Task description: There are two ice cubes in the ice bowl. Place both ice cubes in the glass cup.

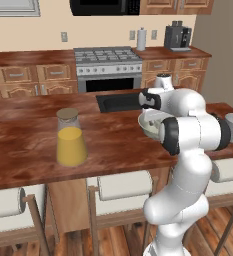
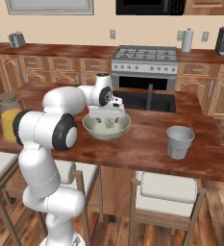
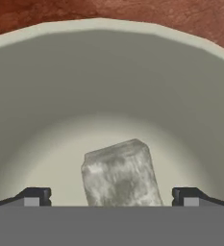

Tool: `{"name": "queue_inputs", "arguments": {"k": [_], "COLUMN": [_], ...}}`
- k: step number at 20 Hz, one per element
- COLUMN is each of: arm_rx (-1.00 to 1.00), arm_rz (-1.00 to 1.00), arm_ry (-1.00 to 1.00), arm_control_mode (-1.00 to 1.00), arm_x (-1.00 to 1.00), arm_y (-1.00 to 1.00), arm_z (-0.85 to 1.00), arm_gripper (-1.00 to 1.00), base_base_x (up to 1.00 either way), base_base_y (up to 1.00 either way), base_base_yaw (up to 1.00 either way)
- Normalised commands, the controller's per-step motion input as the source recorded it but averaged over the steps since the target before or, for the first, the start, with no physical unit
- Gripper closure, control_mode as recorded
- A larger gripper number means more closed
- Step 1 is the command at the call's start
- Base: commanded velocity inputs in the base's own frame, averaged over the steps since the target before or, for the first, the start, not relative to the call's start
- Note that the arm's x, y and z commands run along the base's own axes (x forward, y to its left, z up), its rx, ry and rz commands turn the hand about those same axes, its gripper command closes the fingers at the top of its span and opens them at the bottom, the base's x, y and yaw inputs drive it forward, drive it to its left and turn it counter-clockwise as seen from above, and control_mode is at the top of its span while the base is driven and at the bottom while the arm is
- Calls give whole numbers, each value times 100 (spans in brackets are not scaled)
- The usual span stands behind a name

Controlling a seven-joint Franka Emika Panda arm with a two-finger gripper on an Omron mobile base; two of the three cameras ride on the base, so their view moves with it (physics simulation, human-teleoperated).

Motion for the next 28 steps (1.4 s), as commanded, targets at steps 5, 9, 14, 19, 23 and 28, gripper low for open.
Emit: {"name": "queue_inputs", "arguments": {"k": [5,9,14,19,23,28], "arm_rx": [0,0,0,0,0,0], "arm_rz": [1,4,5,6,4,1], "arm_ry": [0,0,0,-1,-1,-5], "arm_control_mode": [-100,-100,-100,-100,-100,-100], "arm_x": [28,2,0,0,0,0], "arm_y": [-8,0,0,0,0,0], "arm_z": [-7,-9,-16,-17,-6,-10], "arm_gripper": [-100,-100,-100,-100,-100,-100], "base_base_x": [0,0,0,0,0,0], "base_base_y": [0,0,0,0,0,0], "base_base_yaw": [0,0,0,0,0,0]}}
